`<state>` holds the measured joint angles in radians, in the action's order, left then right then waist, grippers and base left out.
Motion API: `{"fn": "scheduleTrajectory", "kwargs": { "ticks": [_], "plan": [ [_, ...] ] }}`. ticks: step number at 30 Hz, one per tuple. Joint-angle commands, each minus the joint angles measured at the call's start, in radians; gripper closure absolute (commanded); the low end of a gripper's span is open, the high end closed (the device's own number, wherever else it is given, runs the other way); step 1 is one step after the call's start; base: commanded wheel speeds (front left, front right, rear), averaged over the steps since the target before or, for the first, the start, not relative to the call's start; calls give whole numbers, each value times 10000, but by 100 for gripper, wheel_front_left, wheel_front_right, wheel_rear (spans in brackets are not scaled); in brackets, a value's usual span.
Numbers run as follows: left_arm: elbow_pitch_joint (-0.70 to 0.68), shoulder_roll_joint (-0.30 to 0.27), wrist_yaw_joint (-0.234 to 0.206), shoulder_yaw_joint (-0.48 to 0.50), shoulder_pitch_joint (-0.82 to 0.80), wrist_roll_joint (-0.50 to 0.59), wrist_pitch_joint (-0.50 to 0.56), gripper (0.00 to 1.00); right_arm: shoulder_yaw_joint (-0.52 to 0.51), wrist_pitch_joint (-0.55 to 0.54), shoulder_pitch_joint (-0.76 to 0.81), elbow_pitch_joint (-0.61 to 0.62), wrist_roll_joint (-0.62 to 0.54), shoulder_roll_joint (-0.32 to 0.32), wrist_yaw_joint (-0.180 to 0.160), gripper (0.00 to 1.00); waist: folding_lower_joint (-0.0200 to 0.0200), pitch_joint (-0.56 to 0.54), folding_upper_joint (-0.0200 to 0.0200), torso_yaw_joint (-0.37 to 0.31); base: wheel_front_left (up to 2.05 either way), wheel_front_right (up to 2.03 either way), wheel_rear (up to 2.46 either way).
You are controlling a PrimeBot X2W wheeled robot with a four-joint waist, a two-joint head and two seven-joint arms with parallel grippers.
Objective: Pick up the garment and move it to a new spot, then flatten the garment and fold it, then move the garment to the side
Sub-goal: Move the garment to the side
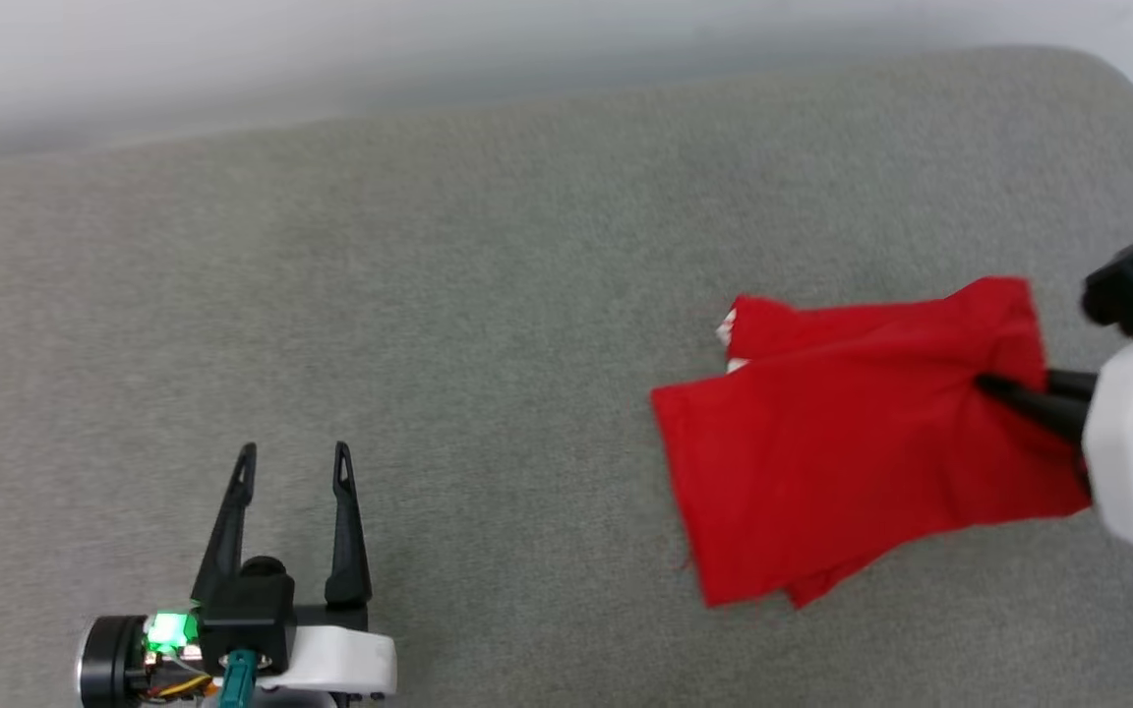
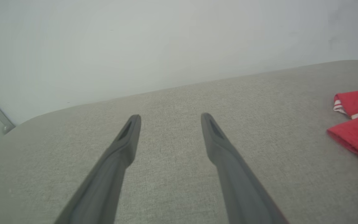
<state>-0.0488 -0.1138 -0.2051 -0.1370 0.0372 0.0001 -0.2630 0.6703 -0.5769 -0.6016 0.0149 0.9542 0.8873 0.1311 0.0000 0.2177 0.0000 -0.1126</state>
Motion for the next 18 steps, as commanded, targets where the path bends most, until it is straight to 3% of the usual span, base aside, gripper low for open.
{"fn": "scheduleTrajectory", "kwargs": {
  "ticks": [1, 9, 18],
  "plan": [
    [-53, -82, 4, 20, -170, 65, -22, 0, -141, 83, -231, -103, -115, 162, -8, 100, 0, 669, 0, -558, 0, 0, 0],
    [-357, -538, -38, 39, -941, 198, -22, 0, -1081, 433, -1024, -1582, -1097, 1103, -9, 100, 0, 1937, 0, -990, 0, 0, 0],
    [-747, -926, 81, -163, -1849, 232, -22, 0, -1825, 908, -1893, -4176, -2462, 1494, -9, 100, 0, 3210, 0, -721, 0, 0, 0]
  ]
}}
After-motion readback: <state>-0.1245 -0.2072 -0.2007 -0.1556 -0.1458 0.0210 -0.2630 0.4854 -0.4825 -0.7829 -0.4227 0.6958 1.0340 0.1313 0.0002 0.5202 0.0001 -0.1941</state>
